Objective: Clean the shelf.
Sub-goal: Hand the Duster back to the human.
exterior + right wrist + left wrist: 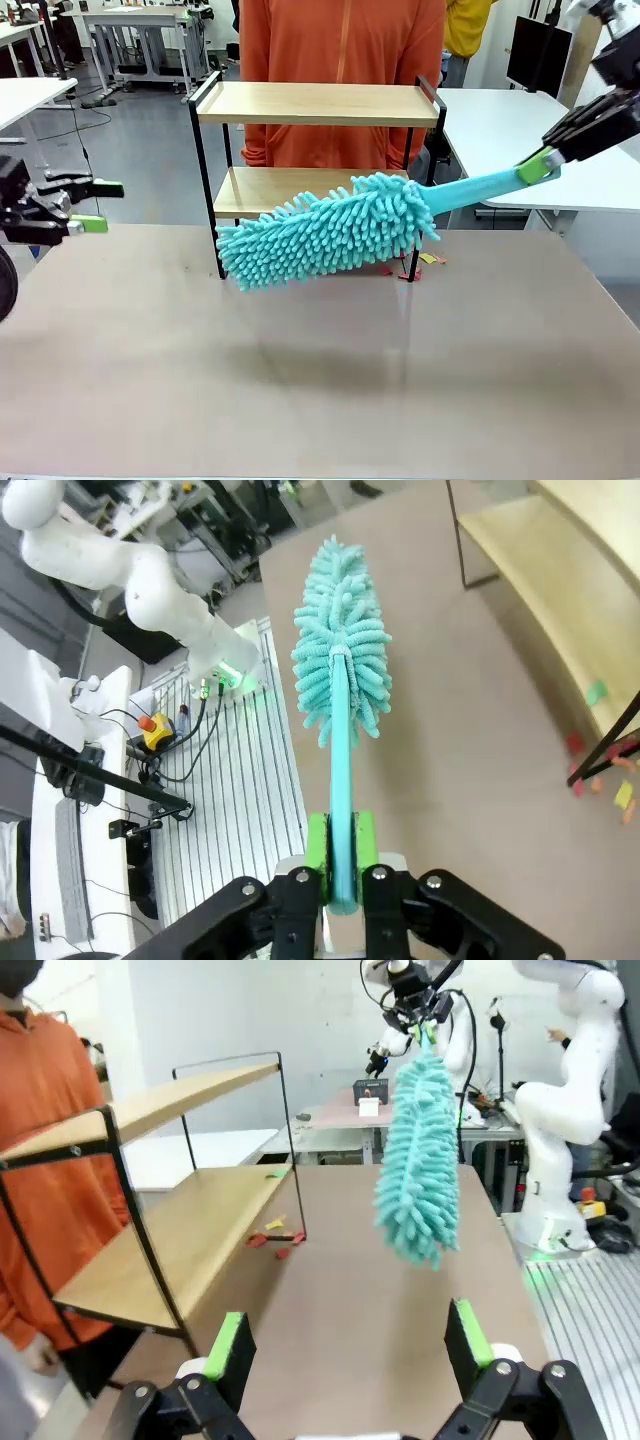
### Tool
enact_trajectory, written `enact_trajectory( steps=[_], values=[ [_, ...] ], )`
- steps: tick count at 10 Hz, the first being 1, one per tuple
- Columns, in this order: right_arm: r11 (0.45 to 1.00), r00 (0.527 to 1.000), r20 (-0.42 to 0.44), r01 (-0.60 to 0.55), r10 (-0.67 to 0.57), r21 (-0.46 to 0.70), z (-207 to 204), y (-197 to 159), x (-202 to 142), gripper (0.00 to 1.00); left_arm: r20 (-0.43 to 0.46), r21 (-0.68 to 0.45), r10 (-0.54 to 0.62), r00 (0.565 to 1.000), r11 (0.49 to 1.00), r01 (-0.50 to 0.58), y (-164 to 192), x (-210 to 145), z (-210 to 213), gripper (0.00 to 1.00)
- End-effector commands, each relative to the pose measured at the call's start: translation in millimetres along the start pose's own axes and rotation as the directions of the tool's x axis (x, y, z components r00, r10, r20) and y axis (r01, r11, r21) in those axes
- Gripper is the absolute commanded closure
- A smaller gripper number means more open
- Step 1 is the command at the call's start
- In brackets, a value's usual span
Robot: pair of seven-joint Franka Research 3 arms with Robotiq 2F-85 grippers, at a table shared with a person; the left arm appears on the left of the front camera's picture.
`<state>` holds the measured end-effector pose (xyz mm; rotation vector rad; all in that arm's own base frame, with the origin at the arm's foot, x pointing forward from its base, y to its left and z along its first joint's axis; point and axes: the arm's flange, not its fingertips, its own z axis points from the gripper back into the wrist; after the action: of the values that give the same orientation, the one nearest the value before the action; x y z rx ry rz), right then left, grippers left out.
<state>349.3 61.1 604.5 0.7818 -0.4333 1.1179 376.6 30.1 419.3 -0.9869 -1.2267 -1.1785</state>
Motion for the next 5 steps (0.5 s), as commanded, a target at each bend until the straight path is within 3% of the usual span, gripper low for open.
enact_trajectory(
  steps=[1,2,3,4,5],
  values=[
    [0.997,0.997,0.064,-0.053,0.049,0.062,7,-23,-5,0.86,0.035,0.043,0.097,0.995,0.994,-0.099,-23,10,-25,0.00],
    [0.996,0.994,0.104,-0.051,0.043,0.075,6,-30,-10,0.86,0.063,0.049,0.129,0.990,0.990,-0.133,-27,12,-34,0.00],
    [0.997,0.997,0.075,-0.010,0.005,0.071,-2,-26,-9,0.86,0.061,-0.003,0.180,0.982,0.984,-0.180,-19,11,-37,0.00],
    [0.999,0.998,0.060,-0.034,0.032,0.037,7,-23,-12,0.86,0.028,0.020,0.086,0.996,0.996,-0.086,-16,3,-20,0.00],
    [0.999,0.998,0.060,-0.034,0.032,0.037,7,-23,-12,0.86,0.028,0.020,0.086,0.996,0.996,-0.086,-16,3,-20,0.00]
  ],
)
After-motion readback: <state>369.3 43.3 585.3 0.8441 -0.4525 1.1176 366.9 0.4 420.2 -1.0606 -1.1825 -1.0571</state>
